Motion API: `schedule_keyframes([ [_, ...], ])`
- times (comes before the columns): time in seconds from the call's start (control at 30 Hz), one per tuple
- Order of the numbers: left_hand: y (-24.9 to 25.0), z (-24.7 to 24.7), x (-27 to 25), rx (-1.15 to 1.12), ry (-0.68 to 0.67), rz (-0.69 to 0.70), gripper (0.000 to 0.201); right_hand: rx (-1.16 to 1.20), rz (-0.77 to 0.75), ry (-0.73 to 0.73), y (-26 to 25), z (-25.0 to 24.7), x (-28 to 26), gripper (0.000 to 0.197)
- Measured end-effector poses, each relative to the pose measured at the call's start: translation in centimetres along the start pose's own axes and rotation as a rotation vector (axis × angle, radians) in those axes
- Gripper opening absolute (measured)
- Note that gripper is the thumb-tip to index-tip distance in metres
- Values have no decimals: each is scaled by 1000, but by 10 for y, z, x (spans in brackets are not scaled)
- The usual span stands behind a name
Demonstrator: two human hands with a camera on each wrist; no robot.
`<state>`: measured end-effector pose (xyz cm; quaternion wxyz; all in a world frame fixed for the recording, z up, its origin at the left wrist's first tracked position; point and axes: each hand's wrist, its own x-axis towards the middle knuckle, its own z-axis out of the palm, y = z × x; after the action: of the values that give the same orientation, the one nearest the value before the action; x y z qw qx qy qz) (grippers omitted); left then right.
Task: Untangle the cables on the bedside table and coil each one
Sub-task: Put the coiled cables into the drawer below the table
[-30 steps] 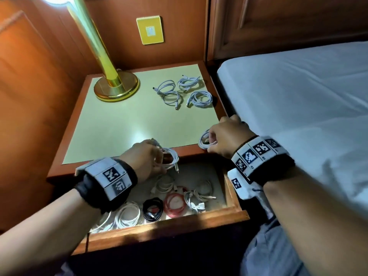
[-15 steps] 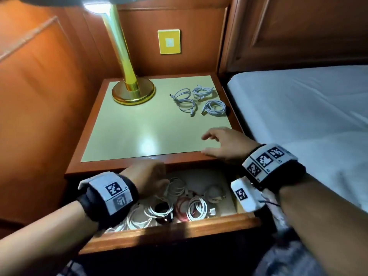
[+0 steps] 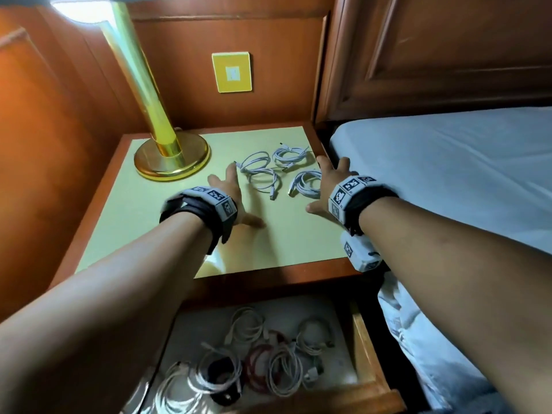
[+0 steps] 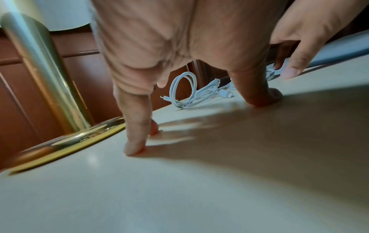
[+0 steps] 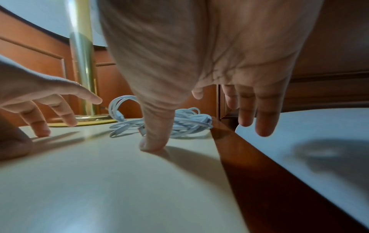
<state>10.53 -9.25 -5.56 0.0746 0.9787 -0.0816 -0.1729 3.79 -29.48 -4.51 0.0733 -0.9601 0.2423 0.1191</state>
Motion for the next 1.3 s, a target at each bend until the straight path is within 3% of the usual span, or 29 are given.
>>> schedule_keyframes([
  [0.1, 14, -6, 20, -48, -3, 23, 155, 51, -17, -25, 2, 2, 21, 124],
  [0.23, 26, -8, 40, -73, 33, 123, 148, 100, -48, -9, -2, 8, 39, 117],
  [0.47, 30, -9, 45, 74, 15, 273, 67, 67, -21, -3, -7, 11, 47, 98],
  [0.6, 14, -2, 31, 66, 49, 329, 44, 105, -12, -4, -4, 16, 34, 93],
  [0.93, -51, 21, -86, 104, -59, 418, 30, 189, -64, -101, 21, 30, -79, 93],
  [1.17, -126, 40, -195, 70, -124, 347, 28, 90, -393, -320, 7, 48, -187, 88],
  [1.23, -136, 46, -215, 153, -197, 277, 28, 42, -475, -413, -9, 56, -205, 87],
  [1.3, -143, 48, -215, 215, -247, 176, 25, -35, -480, -411, -26, 68, -211, 89],
])
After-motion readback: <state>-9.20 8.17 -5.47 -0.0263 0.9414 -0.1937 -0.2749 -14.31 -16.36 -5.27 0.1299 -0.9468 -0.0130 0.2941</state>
